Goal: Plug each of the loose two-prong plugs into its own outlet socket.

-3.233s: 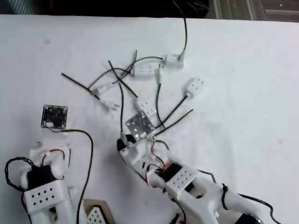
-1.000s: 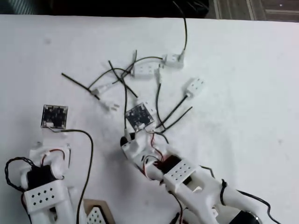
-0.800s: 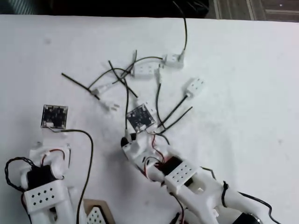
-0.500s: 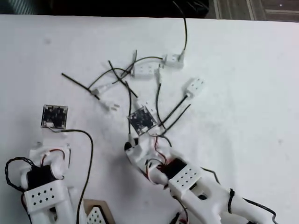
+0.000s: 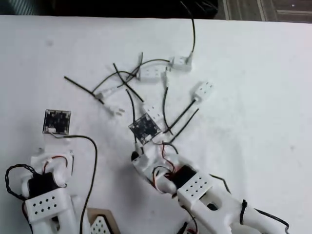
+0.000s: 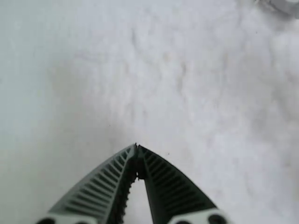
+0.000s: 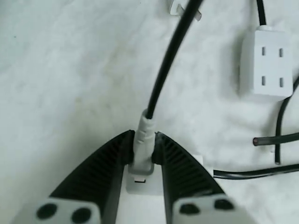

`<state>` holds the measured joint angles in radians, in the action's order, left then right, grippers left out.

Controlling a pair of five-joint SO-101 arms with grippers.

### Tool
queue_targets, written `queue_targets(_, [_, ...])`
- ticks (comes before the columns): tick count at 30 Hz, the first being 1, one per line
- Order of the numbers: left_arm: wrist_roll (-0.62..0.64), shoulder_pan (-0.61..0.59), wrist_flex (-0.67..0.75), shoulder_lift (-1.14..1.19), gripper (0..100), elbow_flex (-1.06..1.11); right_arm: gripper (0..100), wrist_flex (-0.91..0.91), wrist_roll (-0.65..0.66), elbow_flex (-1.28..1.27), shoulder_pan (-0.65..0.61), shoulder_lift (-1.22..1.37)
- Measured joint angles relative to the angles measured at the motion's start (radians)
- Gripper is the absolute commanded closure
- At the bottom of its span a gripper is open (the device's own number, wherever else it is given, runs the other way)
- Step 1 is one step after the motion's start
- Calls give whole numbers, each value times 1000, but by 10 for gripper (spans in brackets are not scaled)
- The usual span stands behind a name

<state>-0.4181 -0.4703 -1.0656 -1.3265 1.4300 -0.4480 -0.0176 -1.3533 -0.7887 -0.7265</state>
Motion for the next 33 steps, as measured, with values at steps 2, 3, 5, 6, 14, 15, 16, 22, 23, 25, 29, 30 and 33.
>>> queue_targets(2, [0,0,0,0,976,0,981,0,0,0,0,0])
queue_targets(3, [0,0,0,0,976,0,981,0,0,0,0,0])
queue_targets(5, [0,0,0,0,976,0,981,0,0,0,0,0])
queue_targets(6, [0,0,0,0,976,0,981,-2,0,0,0,0])
queue_targets(14, [0,0,0,0,976,0,981,-2,0,15,0,0])
queue_targets(15, [0,0,0,0,976,0,981,-3,0,25,0,9])
queue_targets(16, [0,0,0,0,976,0,981,-6,0,37,0,11])
queue_targets(22, [0,0,0,0,976,0,981,-23,2,89,2,15])
queue_targets(23, [0,0,0,0,976,0,981,-23,2,95,3,15])
queue_targets(25, [0,2,0,0,976,0,981,-23,2,110,3,15])
queue_targets(29, [0,38,0,0,976,0,981,-49,2,126,3,-66])
queue_targets(30, [0,41,0,0,976,0,981,-64,2,126,3,-97])
queue_targets(33, [0,43,0,0,976,0,981,-138,2,126,3,-204])
